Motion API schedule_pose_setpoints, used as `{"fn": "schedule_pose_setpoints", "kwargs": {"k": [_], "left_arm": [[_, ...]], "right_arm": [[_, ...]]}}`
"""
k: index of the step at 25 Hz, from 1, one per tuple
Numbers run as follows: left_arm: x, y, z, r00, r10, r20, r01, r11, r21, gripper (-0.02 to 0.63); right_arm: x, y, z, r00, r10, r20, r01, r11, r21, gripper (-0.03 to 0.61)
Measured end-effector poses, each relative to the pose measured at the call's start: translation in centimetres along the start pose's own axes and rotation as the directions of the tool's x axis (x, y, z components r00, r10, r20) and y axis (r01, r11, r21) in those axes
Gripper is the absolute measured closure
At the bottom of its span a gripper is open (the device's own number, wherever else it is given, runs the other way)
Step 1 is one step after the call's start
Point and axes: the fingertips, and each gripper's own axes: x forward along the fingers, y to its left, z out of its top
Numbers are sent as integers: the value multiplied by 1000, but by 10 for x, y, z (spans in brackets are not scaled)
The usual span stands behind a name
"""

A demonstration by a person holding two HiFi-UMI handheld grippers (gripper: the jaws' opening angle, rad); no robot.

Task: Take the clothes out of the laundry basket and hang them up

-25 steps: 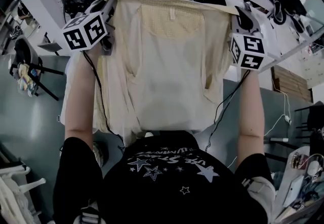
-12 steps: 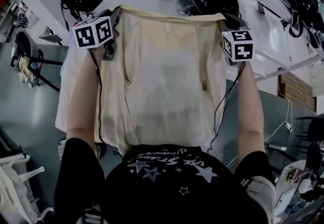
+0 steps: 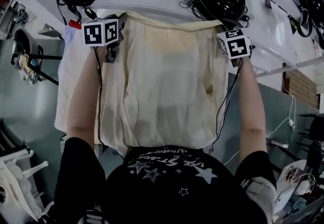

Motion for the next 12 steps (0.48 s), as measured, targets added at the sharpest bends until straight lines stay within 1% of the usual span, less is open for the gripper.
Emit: {"fn": "schedule_pose_setpoints", "kwargs": {"k": [3, 4, 5, 6, 9, 12], "left_arm": [[7, 2, -9, 999, 5, -36, -4, 1000, 18, 577], [10, 4, -13, 999, 11, -52, -9, 999, 34, 545], [12, 5, -16, 997, 16, -71, -12, 998, 54, 488], [14, 6, -20, 996, 17, -88, -10, 997, 73, 457], [17, 6, -26, 994, 4, -112, 7, 995, 97, 424], [19, 3, -27, 994, -12, -112, 22, 995, 95, 387]], "right_arm": [[10, 1, -17, 999, 22, -49, -21, 999, 30, 509], [13, 1, -22, 997, 30, -67, -28, 999, 36, 495], [15, 2, -27, 996, 39, -85, -35, 999, 40, 477], [17, 3, -32, 994, 49, -99, -44, 998, 45, 461], [21, 10, -40, 989, 85, -117, -79, 995, 62, 431], [20, 11, -43, 989, 82, -119, -75, 995, 61, 422]]}}
